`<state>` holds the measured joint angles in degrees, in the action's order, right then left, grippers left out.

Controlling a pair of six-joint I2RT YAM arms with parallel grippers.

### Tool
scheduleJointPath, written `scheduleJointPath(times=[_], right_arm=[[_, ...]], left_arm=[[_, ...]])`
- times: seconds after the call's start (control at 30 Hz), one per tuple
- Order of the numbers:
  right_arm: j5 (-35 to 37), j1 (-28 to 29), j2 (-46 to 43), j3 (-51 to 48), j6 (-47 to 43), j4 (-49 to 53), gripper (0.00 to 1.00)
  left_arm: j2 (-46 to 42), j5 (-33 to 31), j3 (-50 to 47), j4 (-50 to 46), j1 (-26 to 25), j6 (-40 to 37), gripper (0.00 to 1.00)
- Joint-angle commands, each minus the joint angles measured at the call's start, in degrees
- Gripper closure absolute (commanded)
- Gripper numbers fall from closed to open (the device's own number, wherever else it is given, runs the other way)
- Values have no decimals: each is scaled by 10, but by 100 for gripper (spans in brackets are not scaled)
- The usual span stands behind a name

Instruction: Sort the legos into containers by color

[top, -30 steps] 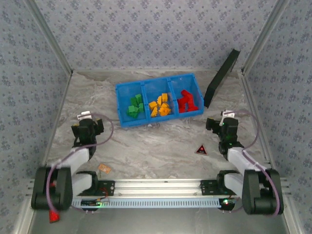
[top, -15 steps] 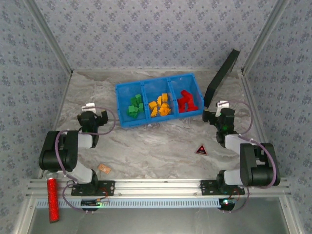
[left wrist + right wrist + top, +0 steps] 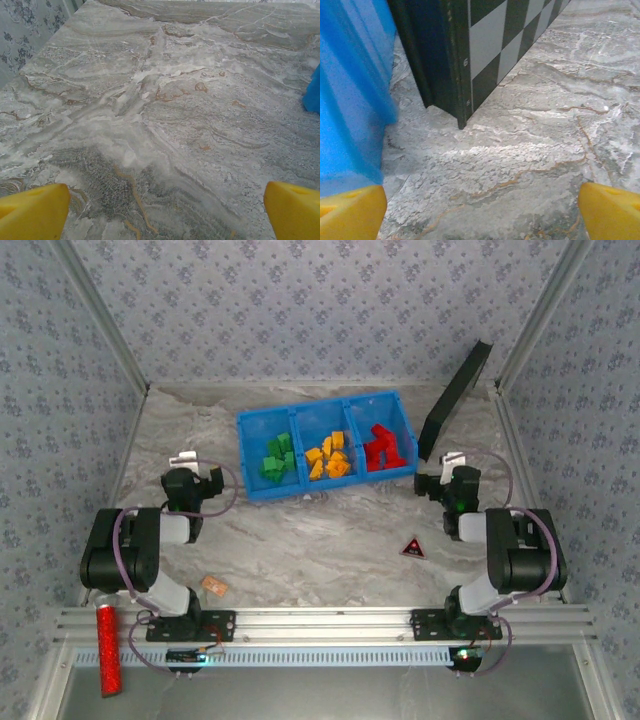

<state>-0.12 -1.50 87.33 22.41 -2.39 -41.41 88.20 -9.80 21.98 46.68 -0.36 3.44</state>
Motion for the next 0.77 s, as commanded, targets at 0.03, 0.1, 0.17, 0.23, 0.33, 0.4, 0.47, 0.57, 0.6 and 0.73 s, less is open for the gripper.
scheduleJointPath(times=[0.03, 0.1, 0.17, 0.23, 0.33, 0.4, 0.47, 0.57, 0.6, 0.73], right_arm=[[25, -1, 2, 3, 8, -46, 0], [22, -3, 2, 3, 8, -49, 0], [24, -1, -1, 2, 7, -49, 0], [23, -1, -2, 2, 7, -46, 0], [24, -1, -2, 2, 7, -46, 0], [26, 0, -1, 3, 6, -44, 0], [23, 0, 1, 8, 5, -38, 0], [18, -1, 4, 13, 5, -31, 0], [17, -2, 3, 12, 5, -32, 0], [16, -2, -2, 3, 5, -44, 0]], left_arm=[[-4, 7, 12, 8, 4, -5, 1], [-4, 7, 11, 8, 4, -5, 1], [-4, 7, 12, 8, 4, -5, 1], [-4, 7, 11, 8, 4, -5, 1], [-4, 7, 11, 8, 4, -5, 1], [-4, 7, 11, 9, 4, -5, 1], [-4, 7, 11, 8, 4, -5, 1], [-4, 7, 11, 8, 4, -5, 1], [-4, 7, 11, 8, 4, -5, 1], [-4, 7, 11, 8, 4, -5, 1]])
